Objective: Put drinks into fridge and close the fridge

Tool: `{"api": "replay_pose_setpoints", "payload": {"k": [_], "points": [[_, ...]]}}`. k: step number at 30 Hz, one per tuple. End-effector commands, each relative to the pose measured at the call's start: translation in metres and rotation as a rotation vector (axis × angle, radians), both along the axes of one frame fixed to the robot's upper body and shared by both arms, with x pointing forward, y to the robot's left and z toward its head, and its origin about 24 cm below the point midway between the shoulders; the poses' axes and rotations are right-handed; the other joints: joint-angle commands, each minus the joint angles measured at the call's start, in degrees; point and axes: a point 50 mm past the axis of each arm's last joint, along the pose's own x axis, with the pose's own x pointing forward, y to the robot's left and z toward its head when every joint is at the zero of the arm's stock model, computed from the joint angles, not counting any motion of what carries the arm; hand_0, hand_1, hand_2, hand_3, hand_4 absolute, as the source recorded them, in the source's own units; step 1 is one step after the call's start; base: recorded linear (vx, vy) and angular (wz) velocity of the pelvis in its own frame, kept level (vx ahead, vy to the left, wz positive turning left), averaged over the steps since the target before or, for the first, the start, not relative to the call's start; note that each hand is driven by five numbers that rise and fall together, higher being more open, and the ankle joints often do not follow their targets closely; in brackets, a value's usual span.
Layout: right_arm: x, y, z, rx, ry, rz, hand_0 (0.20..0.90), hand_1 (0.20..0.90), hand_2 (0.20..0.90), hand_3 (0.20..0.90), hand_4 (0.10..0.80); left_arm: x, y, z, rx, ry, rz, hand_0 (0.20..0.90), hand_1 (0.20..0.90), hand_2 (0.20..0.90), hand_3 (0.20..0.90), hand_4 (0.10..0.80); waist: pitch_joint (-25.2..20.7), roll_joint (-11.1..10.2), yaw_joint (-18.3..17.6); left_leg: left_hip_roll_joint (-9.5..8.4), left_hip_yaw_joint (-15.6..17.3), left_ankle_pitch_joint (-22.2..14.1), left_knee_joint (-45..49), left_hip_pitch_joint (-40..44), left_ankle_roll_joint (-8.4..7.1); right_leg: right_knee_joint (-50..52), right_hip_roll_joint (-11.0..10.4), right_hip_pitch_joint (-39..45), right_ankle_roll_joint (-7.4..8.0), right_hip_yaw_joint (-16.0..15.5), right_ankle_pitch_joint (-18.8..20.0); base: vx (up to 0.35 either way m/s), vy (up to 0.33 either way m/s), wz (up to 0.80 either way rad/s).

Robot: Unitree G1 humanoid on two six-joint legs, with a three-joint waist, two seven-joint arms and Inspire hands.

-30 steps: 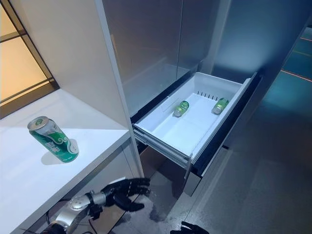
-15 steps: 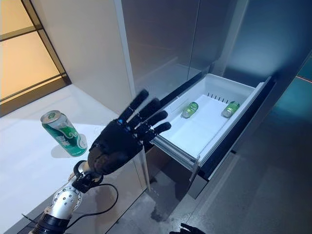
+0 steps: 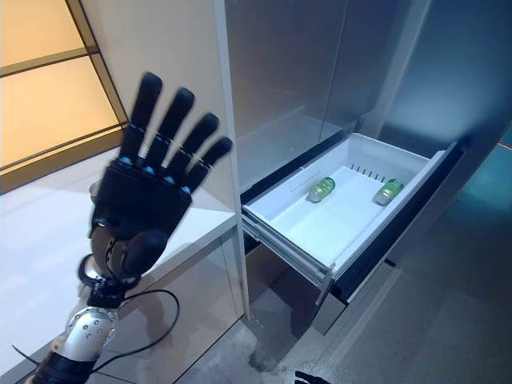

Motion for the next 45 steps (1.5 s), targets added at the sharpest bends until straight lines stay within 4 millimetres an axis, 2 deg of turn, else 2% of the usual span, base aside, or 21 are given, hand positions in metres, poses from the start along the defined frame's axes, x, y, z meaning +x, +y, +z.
{"api": "replay_pose_setpoints", "payload": {"k": [1,6,10,13,19,27,33,45], "points": [[0.004,0.017,-0.003,0.026,-0.005,0.024,0.9,0.9,0.9,0.9,0.8,-0.02,0.017,0.056,-0.052,-0.353,0.276,0.9,0.9,0.9,0.9,0.8,-1.3,-1.1,1.8,-2.22,-1.1,-4.1,0.7,-1.5,0.78,5.8,1.3,-0.7,1.01,1.9,-8.3,0.012,-0.015,0.18],[0.006,0.019,-0.004,0.031,0.002,0.036,0.9,0.9,0.9,0.9,0.8,-0.019,0.03,0.066,-0.001,-0.376,0.6,0.9,0.9,0.9,0.9,0.8,-2.0,-1.5,3.3,-2.14,-1.9,-3.6,0.5,-2.1,0.27,5.7,1.4,-0.6,0.74,0.7,-8.7,0.019,-0.024,0.18],[0.011,0.023,-0.003,0.036,0.005,0.05,0.9,0.9,0.9,0.9,0.8,-0.01,0.044,0.067,0.013,-0.292,0.807,0.9,0.9,0.9,0.9,0.8,-2.4,-1.5,4.3,-2.06,-2.5,-3.1,0.4,-2.6,-0.1,5.9,1.3,-0.5,0.51,-0.2,-9.1,0.017,-0.016,0.19],[0.013,0.024,-0.003,0.039,0.003,0.057,0.9,0.9,0.9,0.9,0.8,-0.002,0.053,0.063,0.022,-0.212,0.889,0.9,0.9,0.9,0.9,0.8,-2.5,-1.4,4.7,-2.1,-2.8,-2.9,0.5,-2.8,-0.28,6.0,1.2,-0.5,0.44,-0.7,-9.2,0.012,-0.005,0.15],[0.016,0.022,-0.002,0.043,-0.001,0.051,0.9,0.9,0.9,0.9,0.8,0.011,0.071,0.045,0.047,-0.041,0.884,0.9,0.9,0.9,0.9,0.8,-2.3,-1.1,5.3,-2.11,-3.1,-2.4,0.5,-3.0,-0.57,6.2,1.0,-0.4,0.44,-1.5,-9.3,0.006,0.004,0.07],[0.014,0.013,-0.001,0.027,0.01,0.028,0.9,0.9,0.9,0.9,0.8,0.022,0.086,0.02,0.048,0.17,0.823,0.9,0.9,0.9,0.9,0.8,-1.6,-0.6,4.9,-2.02,-2.5,-2.4,0.8,-2.5,-0.62,6.6,0.7,-0.1,0.67,-1.5,-9.3,0.005,0.005,0.04],[0.013,0.007,0.0,0.016,0.016,0.023,0.9,0.9,0.9,0.9,0.8,0.029,0.089,0.006,0.087,0.266,0.789,0.9,0.9,0.9,0.9,0.8,-1.4,-0.5,4.3,-1.94,-1.7,-2.5,0.9,-2.0,-0.49,6.8,0.6,0.0,0.88,-1.0,-9.2,0.0,0.0,0.0],[0.014,0.003,0.001,0.019,0.015,0.025,0.9,0.9,0.9,0.9,0.8,0.039,0.095,-0.006,0.198,0.368,0.802,0.9,0.9,0.9,0.9,0.8,-1.5,-0.1,3.1,-1.76,-0.2,-2.8,1.0,-1.3,-0.4,6.4,0.6,0.3,1.35,0.1,-9.0,0.0,0.0,0.0]]}}
